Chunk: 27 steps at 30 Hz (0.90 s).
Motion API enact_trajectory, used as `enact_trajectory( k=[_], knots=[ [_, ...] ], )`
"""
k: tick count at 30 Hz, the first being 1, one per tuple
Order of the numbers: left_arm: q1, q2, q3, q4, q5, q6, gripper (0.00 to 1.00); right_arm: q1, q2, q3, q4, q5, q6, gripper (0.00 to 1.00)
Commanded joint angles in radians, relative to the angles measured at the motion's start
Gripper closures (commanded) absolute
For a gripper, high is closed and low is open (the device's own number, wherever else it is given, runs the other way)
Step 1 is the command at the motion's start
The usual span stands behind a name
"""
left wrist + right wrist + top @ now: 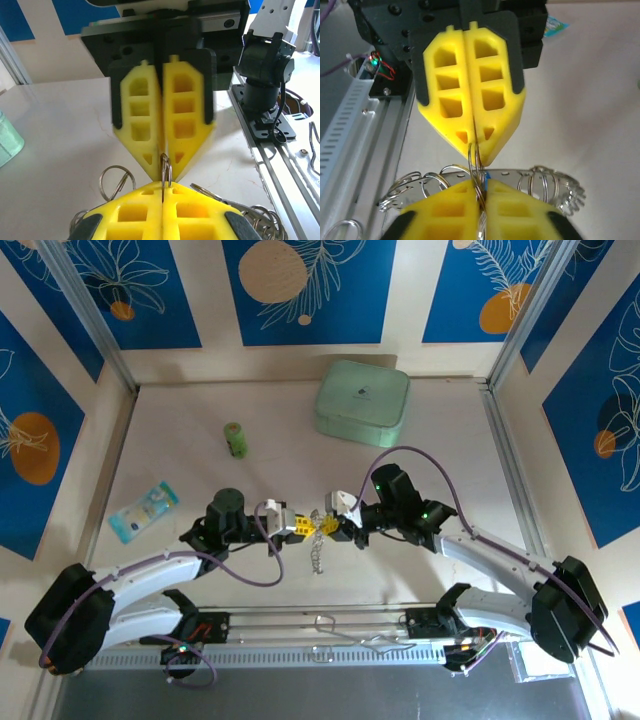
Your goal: Put the keys on the keyring
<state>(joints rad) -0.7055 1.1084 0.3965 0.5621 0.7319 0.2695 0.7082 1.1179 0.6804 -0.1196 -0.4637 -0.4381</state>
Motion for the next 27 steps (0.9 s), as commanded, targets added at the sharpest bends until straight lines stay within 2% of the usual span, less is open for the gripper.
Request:
enact_trajectory(
  k=[1, 2, 4, 5, 12, 18, 27],
  knots=[
    [-0.011, 0.001, 0.002, 0.047, 0.034, -0.013, 1.00, 0.004, 0.003, 0.022, -0.001, -0.026, -0.005, 1.00],
    [-0.011, 0.001, 0.004, 0.036, 0.026, -0.009, 1.00, 0.003, -0.001, 0.026, -0.010, -0.026, -0.006, 1.00],
    [-0.010, -0.006, 0.015, -0.013, -0.015, 0.003, 0.79, 0.005, -0.005, 0.040, -0.035, -0.023, -0.013, 1.00],
    [-0.011, -0.010, 0.027, -0.059, -0.026, 0.023, 0.77, 0.008, -0.007, 0.048, -0.050, -0.019, -0.017, 1.00],
    [-0.020, -0.025, 0.106, -0.287, -0.055, 0.144, 0.77, 0.060, 0.037, 0.142, -0.227, 0.080, -0.097, 1.00],
    [-0.028, -0.033, 0.129, -0.319, -0.047, 0.150, 0.81, 0.101, 0.078, 0.211, -0.318, 0.194, -0.124, 1.00],
    [-0.032, -0.044, 0.134, -0.353, -0.051, 0.157, 0.74, 0.108, 0.085, 0.242, -0.327, 0.248, -0.101, 1.00]
  ],
)
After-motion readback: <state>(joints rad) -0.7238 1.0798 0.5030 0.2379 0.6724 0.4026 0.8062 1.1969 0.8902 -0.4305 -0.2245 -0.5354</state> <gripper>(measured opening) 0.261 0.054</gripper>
